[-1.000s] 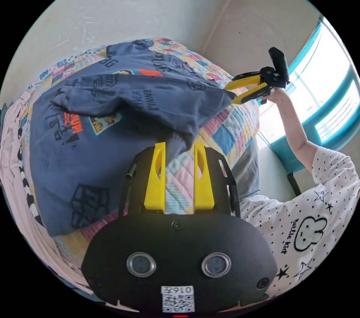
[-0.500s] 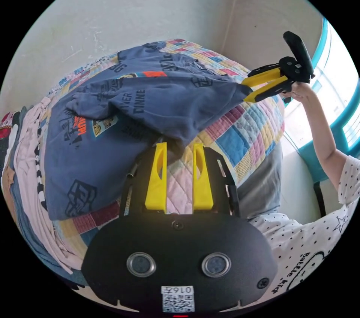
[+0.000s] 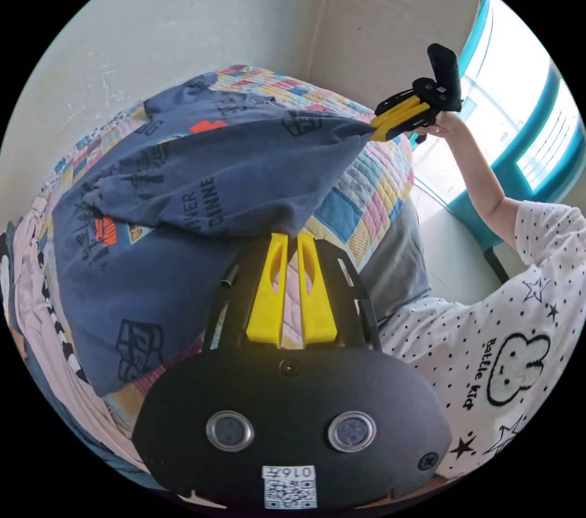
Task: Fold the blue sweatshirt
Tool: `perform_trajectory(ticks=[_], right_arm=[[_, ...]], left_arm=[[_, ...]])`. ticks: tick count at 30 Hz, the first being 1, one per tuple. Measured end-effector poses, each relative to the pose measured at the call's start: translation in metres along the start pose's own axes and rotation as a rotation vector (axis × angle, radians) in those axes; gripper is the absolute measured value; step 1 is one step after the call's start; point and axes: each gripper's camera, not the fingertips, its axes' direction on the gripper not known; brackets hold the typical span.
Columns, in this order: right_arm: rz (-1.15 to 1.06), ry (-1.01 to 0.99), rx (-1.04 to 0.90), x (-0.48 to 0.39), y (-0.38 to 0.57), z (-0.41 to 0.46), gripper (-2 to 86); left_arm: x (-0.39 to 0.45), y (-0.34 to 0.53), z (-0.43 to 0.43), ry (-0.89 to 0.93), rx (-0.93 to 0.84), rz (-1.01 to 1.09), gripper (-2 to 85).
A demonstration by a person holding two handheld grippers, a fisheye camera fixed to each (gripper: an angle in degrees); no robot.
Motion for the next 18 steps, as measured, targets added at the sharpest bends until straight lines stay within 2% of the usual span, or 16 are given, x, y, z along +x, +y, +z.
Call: perform_trajectory(ticks=[2, 3, 6, 8, 12, 15, 18], right_arm=[[0.039, -0.012, -0.061, 0.003, 0.008, 0.024, 1.5], [0.076, -0.035, 0.033, 0.007, 0.014, 0.019, 1.8], [0.117, -0.109, 0.091, 0.019, 0.013, 0.005, 4.3], [0.113, -0.064, 0.111, 0.021, 0.004, 0.0, 5.7], [0.117, -0.033, 0.027, 0.033, -0.028, 0.016, 8.1], [0.13, -0.094, -0.055, 0.045, -0.043, 0.039, 5.6], [0.11, -0.082, 0.007, 0.044, -0.046, 0.035, 2.2]], left_arm=[[0.001, 0.006, 0.017, -0.01, -0.017, -0.022, 0.5], [0.001, 0.01, 0.015, -0.002, 0.026, -0.044, 0.9], [-0.002, 0.014, 0.01, 0.047, 0.052, -0.077, 2.7], [-0.004, 0.014, 0.01, 0.064, 0.055, -0.087, 3.7], [-0.001, 0.012, 0.016, 0.071, 0.056, -0.101, 5.0], [0.003, 0.01, 0.019, 0.033, 0.06, -0.111, 4.9], [0.01, 0.012, 0.017, 0.007, 0.079, -0.069, 1.9]])
